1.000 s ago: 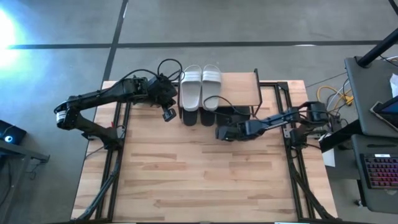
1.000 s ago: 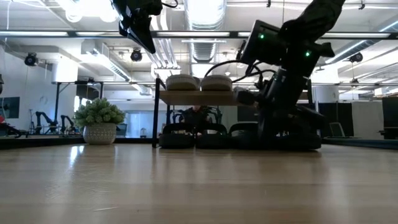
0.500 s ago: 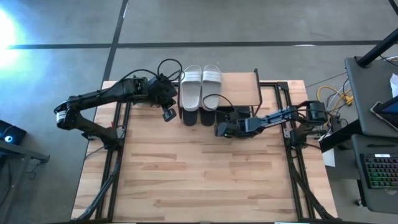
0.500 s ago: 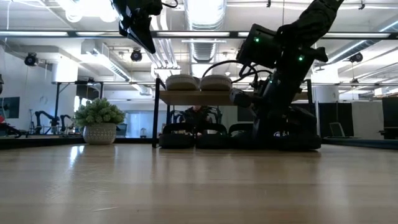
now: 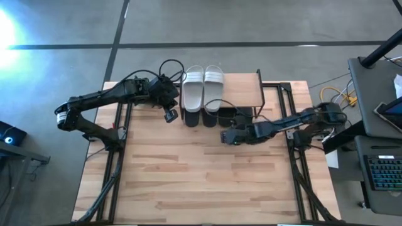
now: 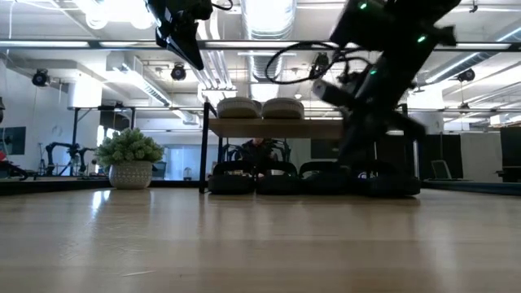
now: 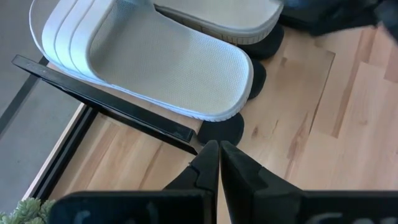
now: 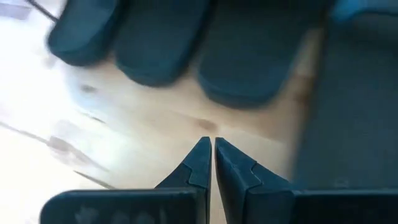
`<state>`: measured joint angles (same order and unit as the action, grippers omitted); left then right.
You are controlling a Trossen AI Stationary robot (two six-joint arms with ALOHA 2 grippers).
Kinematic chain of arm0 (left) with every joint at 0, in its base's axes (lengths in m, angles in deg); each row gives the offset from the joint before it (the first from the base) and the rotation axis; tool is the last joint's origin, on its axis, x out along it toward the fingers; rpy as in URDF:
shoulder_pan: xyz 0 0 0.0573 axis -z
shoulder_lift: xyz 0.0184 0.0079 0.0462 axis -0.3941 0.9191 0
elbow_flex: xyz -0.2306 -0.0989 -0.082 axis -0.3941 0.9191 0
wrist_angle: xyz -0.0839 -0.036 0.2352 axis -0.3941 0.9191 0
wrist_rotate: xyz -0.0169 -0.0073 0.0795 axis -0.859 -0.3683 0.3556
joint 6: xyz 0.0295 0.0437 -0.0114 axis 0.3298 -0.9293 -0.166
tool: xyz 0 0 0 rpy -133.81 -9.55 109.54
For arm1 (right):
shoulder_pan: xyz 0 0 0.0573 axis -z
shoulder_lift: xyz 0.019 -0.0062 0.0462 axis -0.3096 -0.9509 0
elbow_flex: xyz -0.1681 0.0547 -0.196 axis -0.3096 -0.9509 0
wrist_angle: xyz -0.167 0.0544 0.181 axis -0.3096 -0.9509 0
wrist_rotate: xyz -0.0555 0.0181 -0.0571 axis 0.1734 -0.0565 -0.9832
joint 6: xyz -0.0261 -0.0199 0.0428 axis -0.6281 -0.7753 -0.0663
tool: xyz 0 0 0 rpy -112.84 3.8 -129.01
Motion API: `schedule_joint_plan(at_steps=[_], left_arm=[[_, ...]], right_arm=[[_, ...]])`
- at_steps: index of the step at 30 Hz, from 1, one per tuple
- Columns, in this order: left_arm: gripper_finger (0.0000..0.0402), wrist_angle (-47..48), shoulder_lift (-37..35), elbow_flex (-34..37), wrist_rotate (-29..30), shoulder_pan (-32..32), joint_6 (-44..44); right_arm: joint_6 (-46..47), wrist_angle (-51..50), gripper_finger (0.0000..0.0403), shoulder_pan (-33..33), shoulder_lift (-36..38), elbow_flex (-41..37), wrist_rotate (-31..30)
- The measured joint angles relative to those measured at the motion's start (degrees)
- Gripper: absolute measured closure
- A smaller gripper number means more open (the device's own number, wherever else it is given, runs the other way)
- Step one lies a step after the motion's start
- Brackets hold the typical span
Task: Pick and place slides into the shelf
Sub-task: Adjust the slides on the shelf and under the shelf
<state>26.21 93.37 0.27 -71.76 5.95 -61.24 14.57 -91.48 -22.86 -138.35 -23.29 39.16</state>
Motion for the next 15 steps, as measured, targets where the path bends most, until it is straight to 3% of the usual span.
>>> schedule_joint_plan(at_steps=[7, 15], left_arm=[[0.0402, -0.01, 0.00, 0.00, 0.00, 0.00, 0.03], [0.0402, -0.47, 0.02, 0.00, 0.00, 0.00, -0.05]], right_arm=[[18.48, -22.06, 0.0390, -6.04, 6.12, -0.14, 2.85], [20.69, -17.51, 0.0390, -7.14, 5.39, -3.60, 10.66]])
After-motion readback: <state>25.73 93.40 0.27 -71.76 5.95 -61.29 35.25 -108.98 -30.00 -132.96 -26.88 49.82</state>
